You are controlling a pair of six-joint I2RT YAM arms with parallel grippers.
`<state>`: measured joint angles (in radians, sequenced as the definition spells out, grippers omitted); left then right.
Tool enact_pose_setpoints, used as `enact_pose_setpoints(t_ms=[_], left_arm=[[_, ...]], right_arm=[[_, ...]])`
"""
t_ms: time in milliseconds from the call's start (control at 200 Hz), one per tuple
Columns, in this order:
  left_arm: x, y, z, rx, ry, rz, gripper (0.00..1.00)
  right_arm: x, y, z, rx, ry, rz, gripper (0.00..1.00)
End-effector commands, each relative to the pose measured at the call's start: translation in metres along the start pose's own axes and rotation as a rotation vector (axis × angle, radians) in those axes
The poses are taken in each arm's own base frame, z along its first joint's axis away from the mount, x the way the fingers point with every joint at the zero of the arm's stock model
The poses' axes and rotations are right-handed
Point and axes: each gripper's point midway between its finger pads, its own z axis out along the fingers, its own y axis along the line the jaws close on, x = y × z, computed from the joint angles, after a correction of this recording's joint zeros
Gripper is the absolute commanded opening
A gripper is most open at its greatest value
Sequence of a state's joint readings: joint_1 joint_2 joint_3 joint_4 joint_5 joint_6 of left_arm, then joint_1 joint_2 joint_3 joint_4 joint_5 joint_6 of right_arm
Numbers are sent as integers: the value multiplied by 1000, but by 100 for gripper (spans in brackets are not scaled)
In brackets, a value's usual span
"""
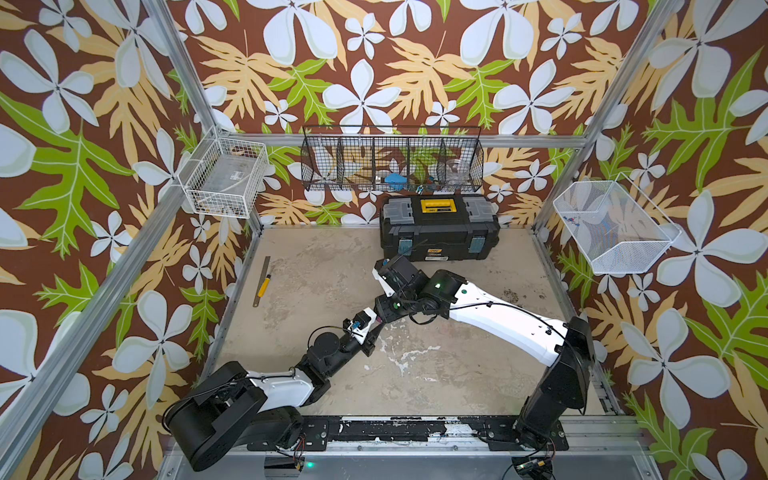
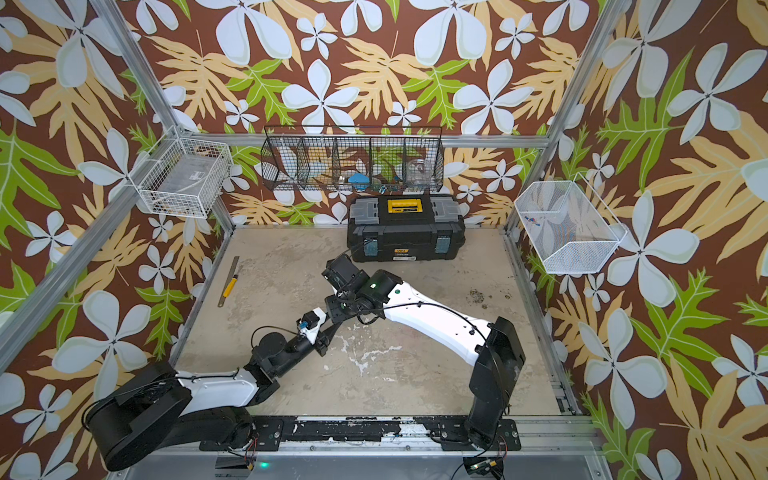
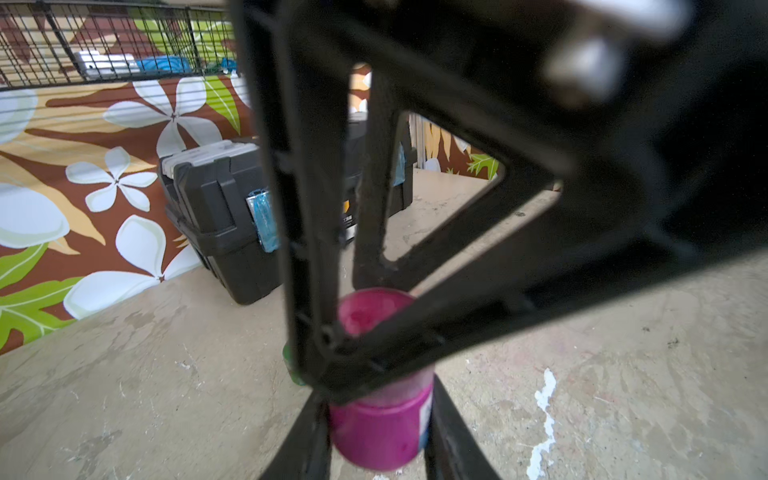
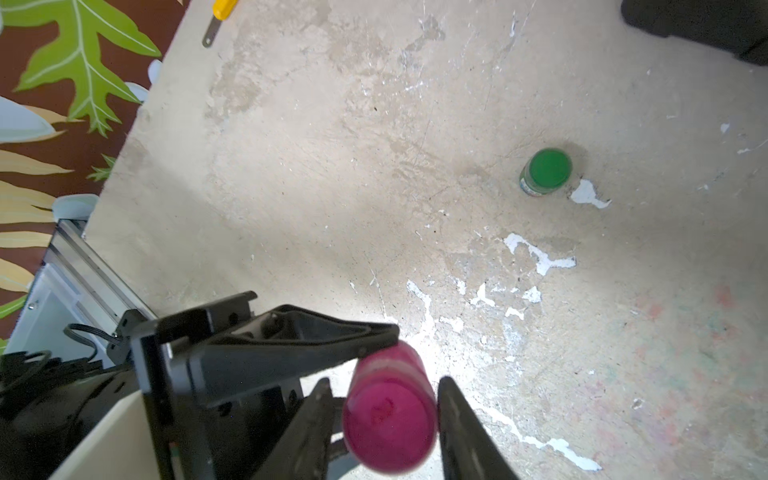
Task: Close the paint jar lid
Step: Screw the lid onto the paint jar.
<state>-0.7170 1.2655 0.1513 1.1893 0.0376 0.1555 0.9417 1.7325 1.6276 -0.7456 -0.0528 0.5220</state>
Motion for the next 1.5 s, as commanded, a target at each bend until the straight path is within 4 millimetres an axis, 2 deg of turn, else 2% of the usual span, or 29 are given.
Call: enact_pose_setpoints(t_ms=[0,135,260,360,405,465,515,761,996,1496], left_arm=[[-17,-4,0,24,-65,4,3],[-17,-4,0,27,-66,4,3],[-18,-4,0,27,-69,2,3],[-18,-4,0,28,-69,1,3],[-18,-5,0,29,-68,1,3],[-17,-5,0,28,-68,1,3],[-18,-4,0,27,-69,1,3],[-17,-4,0,26,-67,1,3],[-18,-4,-1,23,-69,3,3],[-19,-4,-1,23,-72,3,4]], right_arm=[[-14,-3,-15,14,-54,-17,47],[-28,-9,-34,-7,-92,-98,56],[-35,5,-53,-152,-156,-324,65],[-29,29,-73,-293,-260,-577,69],[-23,34,-80,-337,-302,-653,75],[-14,35,-83,-354,-326,-730,85],[-11,30,-79,-325,-332,-768,89],[3,3,-42,-205,-177,-835,84],[5,-16,-14,-120,-71,-814,75],[10,-11,-2,-167,-6,-772,58]])
